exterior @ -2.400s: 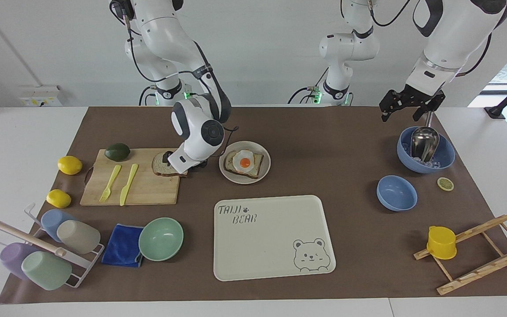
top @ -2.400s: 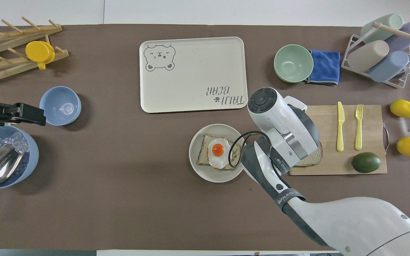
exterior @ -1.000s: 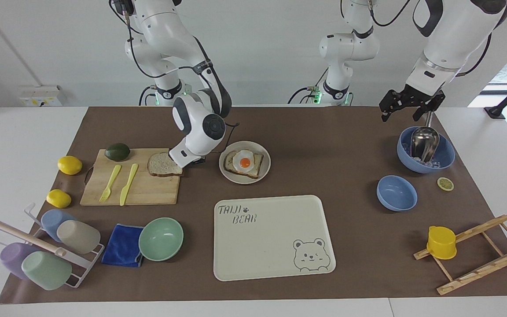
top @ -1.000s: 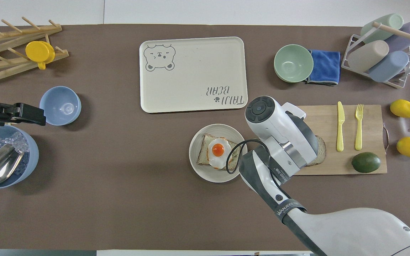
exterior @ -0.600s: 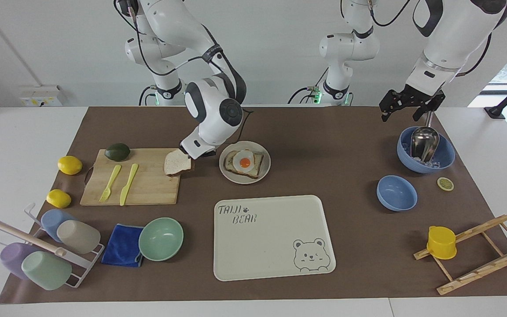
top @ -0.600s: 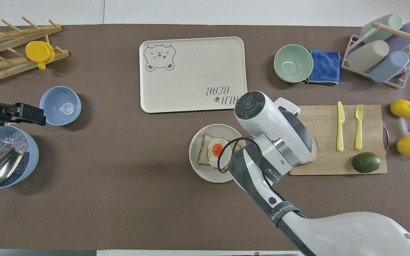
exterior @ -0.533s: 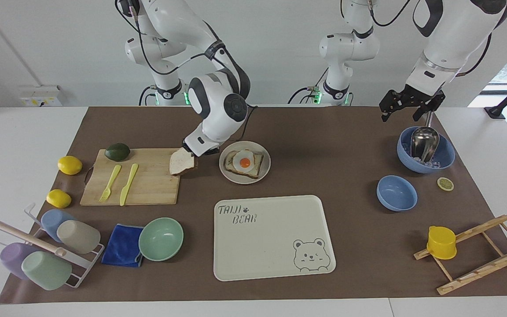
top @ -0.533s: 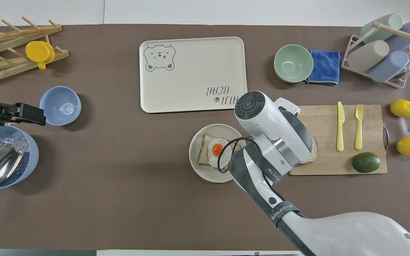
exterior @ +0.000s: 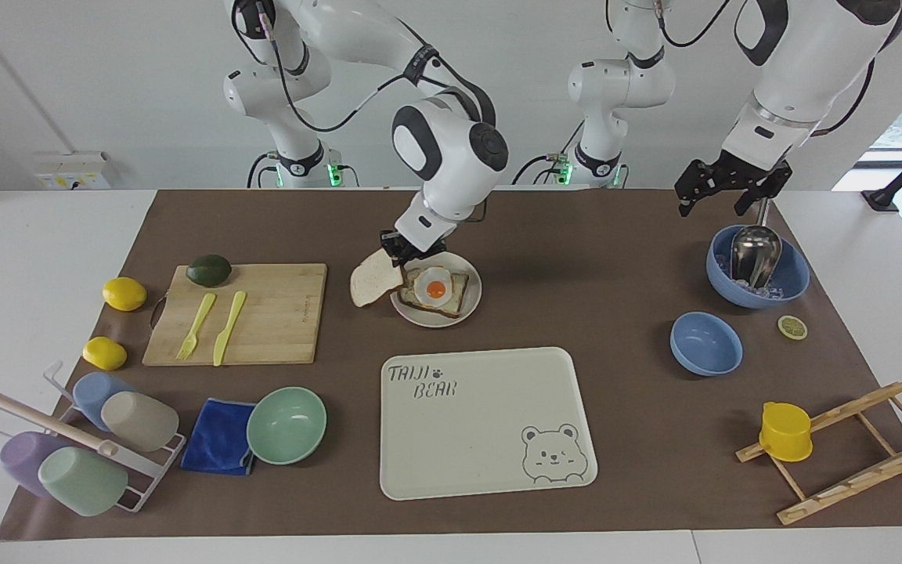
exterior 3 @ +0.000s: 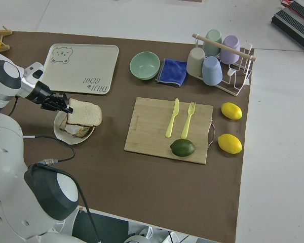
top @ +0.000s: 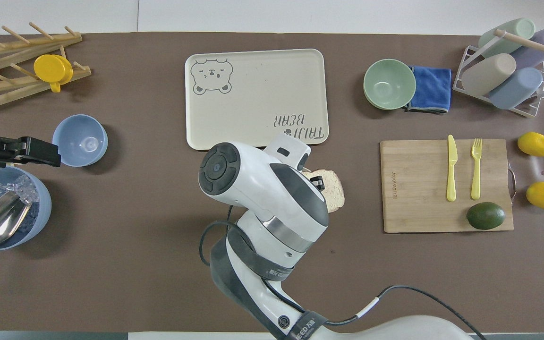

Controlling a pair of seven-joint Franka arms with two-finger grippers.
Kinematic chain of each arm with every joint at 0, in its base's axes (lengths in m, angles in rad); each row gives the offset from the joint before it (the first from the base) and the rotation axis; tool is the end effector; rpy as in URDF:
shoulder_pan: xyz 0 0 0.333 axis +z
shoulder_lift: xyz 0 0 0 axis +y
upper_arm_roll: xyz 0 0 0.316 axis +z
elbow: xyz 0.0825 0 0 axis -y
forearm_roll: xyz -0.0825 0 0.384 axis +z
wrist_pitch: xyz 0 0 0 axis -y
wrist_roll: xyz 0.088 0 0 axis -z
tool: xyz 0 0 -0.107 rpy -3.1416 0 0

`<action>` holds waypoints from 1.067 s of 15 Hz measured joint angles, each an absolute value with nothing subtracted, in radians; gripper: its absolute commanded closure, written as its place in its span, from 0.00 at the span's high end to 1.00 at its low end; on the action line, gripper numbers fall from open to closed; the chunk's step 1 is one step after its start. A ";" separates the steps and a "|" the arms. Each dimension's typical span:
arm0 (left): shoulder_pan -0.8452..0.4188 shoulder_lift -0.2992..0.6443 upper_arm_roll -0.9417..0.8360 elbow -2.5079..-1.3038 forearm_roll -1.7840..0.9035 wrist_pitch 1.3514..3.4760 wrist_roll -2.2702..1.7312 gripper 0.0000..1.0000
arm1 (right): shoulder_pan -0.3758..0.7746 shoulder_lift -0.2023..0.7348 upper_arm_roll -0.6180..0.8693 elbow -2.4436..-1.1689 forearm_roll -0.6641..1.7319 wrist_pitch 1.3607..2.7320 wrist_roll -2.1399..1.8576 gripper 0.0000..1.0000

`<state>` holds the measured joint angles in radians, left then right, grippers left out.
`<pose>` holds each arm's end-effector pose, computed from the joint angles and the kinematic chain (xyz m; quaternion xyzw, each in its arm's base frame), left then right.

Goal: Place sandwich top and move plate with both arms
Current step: 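Lift the bread slice with the right gripper and carry it over the plate, then lower the bread onto the egg and open the right gripper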

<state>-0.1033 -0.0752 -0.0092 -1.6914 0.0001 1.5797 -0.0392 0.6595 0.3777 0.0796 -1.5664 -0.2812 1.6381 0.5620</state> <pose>0.5265 -0.0597 0.6091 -0.9992 0.0366 0.0182 0.0018 0.4911 0.4020 0.4081 0.9741 0.1166 -0.0457 0.1881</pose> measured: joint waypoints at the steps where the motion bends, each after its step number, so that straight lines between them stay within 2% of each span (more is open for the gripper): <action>1: -0.103 -0.075 -0.009 -1.691 0.000 1.580 -0.039 1.00 | 0.667 0.379 0.080 -1.566 -0.276 1.656 0.563 0.00; 15: -0.102 -0.075 -0.009 -1.691 0.000 1.580 -0.039 1.00 | 0.672 0.391 0.077 -1.661 -0.144 1.816 0.659 0.00; 16: -0.102 -0.075 -0.009 -1.691 0.000 1.580 -0.039 1.00 | 0.671 0.391 0.077 -1.667 -0.129 1.835 0.672 0.03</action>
<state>-0.1018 -0.0752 -0.0093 -1.6914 0.0001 1.5798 -0.0392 0.6713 0.3910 0.0769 -1.6673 -0.1287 1.8350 0.6720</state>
